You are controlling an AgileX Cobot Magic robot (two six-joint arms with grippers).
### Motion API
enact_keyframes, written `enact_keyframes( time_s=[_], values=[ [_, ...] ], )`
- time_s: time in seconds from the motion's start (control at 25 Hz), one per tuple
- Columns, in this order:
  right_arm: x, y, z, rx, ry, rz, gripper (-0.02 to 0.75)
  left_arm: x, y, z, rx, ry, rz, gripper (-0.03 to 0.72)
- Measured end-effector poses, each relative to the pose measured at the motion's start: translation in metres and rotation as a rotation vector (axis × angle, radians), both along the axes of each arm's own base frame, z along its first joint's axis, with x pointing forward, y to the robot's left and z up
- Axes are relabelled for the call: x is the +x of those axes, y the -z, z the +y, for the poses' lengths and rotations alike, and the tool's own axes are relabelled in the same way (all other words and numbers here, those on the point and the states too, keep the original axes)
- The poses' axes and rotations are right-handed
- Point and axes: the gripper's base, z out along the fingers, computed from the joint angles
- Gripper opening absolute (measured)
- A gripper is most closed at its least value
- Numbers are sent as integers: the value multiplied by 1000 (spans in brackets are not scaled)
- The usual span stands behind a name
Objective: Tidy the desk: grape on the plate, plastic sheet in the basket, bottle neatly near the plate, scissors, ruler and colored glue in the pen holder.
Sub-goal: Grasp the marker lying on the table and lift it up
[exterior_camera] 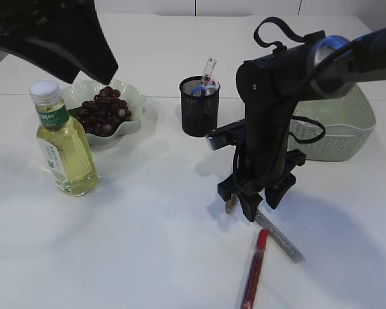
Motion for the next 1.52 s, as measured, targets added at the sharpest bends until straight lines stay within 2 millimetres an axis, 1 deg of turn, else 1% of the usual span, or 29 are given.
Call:
enact_keyframes(
  time_s=[0.16, 0.36, 0.64, 1.52],
  values=[
    [0, 6, 1, -2, -2, 14, 384, 0, 0, 0, 5, -1, -4, 361],
    [6, 13, 4, -3, -4, 22, 380, 1, 0, 1, 14, -3, -10, 361],
    [13, 7, 7, 6, -6, 4, 376, 1, 0, 2, 20, -5, -14, 361],
    [10, 8, 7, -3, -5, 38, 375, 1, 0, 2, 21, -5, -16, 359]
  ],
)
